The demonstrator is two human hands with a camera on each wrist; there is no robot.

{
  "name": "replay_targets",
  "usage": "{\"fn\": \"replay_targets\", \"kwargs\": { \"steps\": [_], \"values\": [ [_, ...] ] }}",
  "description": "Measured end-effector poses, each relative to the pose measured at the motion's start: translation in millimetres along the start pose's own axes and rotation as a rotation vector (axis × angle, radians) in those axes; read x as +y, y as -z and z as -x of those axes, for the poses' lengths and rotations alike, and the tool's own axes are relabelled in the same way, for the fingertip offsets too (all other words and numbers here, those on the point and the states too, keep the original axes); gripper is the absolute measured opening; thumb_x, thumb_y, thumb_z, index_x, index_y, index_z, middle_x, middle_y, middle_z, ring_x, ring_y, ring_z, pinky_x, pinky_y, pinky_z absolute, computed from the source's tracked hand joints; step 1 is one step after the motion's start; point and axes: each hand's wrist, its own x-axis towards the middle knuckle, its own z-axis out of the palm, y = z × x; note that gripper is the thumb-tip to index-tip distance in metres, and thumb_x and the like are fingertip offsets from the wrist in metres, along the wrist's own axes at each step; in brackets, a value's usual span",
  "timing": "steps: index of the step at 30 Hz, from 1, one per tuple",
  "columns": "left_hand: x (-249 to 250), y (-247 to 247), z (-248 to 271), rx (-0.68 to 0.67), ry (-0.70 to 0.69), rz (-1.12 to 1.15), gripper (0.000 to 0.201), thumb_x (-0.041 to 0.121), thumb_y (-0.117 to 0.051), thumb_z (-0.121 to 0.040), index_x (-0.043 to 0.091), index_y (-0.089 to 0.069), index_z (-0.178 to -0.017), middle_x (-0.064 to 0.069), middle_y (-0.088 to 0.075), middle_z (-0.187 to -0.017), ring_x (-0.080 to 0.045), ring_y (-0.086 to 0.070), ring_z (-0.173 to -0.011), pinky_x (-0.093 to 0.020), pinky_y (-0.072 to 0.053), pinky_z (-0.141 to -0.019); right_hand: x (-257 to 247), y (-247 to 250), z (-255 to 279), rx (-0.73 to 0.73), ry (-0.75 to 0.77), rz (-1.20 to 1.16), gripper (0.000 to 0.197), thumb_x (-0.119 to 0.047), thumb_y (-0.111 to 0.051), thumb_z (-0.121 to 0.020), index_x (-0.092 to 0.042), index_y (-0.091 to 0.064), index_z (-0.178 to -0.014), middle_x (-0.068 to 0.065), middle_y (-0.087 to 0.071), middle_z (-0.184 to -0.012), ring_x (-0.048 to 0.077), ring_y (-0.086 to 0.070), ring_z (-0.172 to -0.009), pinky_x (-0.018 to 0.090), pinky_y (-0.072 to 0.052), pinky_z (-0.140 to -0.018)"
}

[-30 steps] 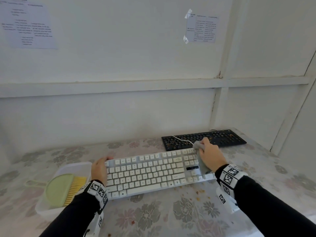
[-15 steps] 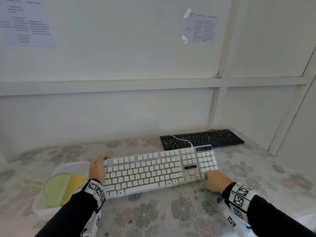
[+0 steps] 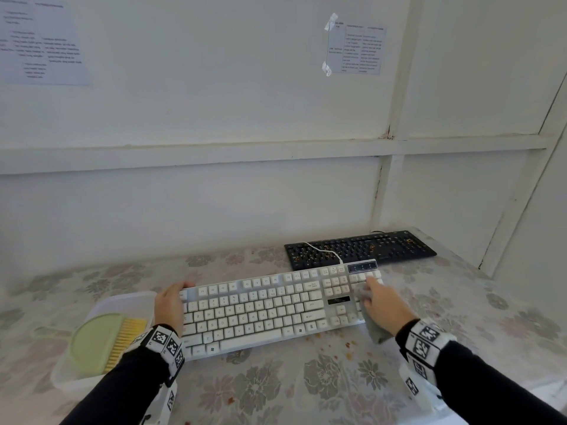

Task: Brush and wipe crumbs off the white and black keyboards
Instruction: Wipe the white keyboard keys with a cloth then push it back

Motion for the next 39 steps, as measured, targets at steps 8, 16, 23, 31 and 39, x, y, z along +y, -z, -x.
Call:
{"fn": "replay_targets", "kwargs": {
  "steps": [8,16,23,31,39],
  "values": [
    [-3.5,0.1,-2.8,0.001,0.003,-0.027,0.034,0.004,-0.038,-0.095,0.011,-0.058,-0.068,-0.002,-0.056,-0.069,-0.005,-0.057,-0.055,-0.028,-0.041,-0.062,9.4,23.6,2.1,-0.019,-0.174,-0.100,0.011,-0.024,-0.047,-0.095,-0.016,-0.045,-0.089,-0.004,-0.049,-0.080,0.010,-0.051,-0.071,0.014,-0.040,-0.053],
    [-7.9,0.6,-8.3,-0.004,-0.012,-0.027,0.028,0.003,-0.040,-0.093,0.006,-0.059,-0.072,-0.005,-0.057,-0.069,-0.008,-0.058,-0.059,-0.019,-0.046,-0.059,6.3,14.9,-15.0,0.104,-0.022,-0.042,0.008,-0.019,-0.037,-0.099,-0.014,-0.041,-0.104,-0.002,-0.052,-0.092,-0.003,-0.043,-0.061,0.011,-0.035,-0.045],
    [-2.1,-0.7,-5.3,-0.013,0.052,0.050,0.033,0.004,-0.041,-0.093,0.009,-0.057,-0.065,-0.002,-0.061,-0.069,-0.020,-0.052,-0.074,-0.034,-0.039,-0.076,17.9,6.0,7.8,-0.142,-0.226,0.088,0.012,-0.026,-0.050,-0.092,-0.014,-0.050,-0.094,0.002,-0.057,-0.097,0.014,-0.056,-0.083,0.019,-0.047,-0.064],
    [-9.2,3.6,-10.2,-0.036,0.000,-0.090,0.034,0.006,-0.037,-0.094,0.008,-0.061,-0.070,-0.015,-0.060,-0.083,-0.030,-0.055,-0.083,-0.037,-0.043,-0.077,16.3,30.0,-22.6,0.229,-0.128,-0.167,0.015,-0.020,-0.038,-0.098,-0.008,-0.043,-0.106,0.007,-0.059,-0.084,0.015,-0.052,-0.066,0.019,-0.038,-0.051],
    [-5.4,1.5,-6.7,-0.038,0.046,0.000,0.032,0.005,-0.036,-0.095,0.008,-0.058,-0.071,-0.011,-0.055,-0.067,-0.005,-0.057,-0.044,-0.015,-0.044,-0.042,28.9,7.4,1.6,-0.126,-0.326,0.047,0.023,-0.029,-0.051,-0.092,-0.010,-0.057,-0.103,-0.001,-0.059,-0.094,0.015,-0.055,-0.081,0.021,-0.043,-0.068]
  ]
}}
